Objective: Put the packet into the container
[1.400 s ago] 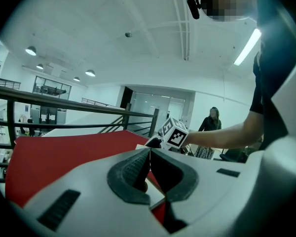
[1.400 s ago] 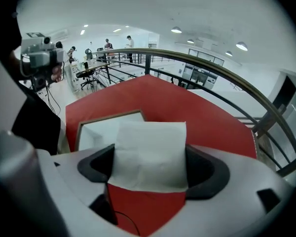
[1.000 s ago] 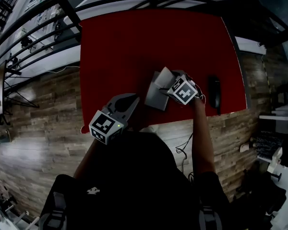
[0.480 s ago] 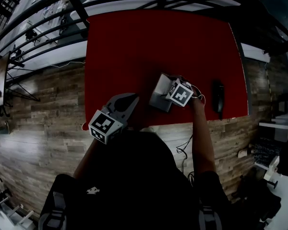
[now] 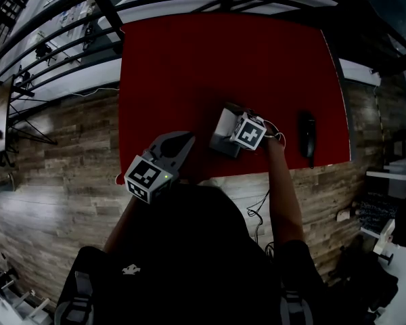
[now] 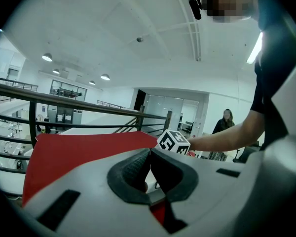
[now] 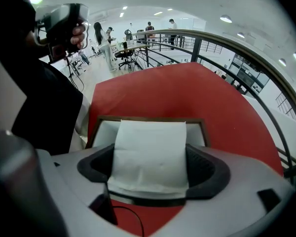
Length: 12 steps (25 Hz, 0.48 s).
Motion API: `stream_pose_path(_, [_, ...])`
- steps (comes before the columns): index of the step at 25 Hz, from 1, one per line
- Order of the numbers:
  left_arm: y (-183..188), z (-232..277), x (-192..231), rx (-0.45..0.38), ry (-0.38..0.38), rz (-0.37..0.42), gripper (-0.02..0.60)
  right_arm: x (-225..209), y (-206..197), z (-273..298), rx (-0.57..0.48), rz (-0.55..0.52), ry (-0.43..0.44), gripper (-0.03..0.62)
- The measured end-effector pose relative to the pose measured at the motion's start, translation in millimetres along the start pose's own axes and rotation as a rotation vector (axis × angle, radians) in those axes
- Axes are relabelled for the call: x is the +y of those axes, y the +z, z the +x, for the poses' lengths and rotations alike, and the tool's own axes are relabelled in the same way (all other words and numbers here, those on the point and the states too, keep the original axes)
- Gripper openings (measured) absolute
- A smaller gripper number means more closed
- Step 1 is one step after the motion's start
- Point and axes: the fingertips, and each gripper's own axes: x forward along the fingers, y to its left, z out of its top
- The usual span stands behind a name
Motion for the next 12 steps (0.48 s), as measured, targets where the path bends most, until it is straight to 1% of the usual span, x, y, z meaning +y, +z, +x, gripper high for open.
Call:
stream_pose_path(5, [-0.1, -0.6, -0.4, 0.002, 0.001, 0.002, 0.011, 1.0, -8.8, 10.7, 0.019, 0.004, -0.006, 0.448])
stream_pose_path(7, [-0.5, -1.1, -0.7, 0.004, 0.002, 0.001, 0.011, 4.7, -8.2, 13.1, 0.019, 0.01, 0.005, 0.448])
stream_pose_path(12, [-0.3, 0.7, 0.1, 0.003, 0.002, 0.002, 0.011, 6.8, -5.3, 20.7, -0.014, 0.037, 0.016, 0.448])
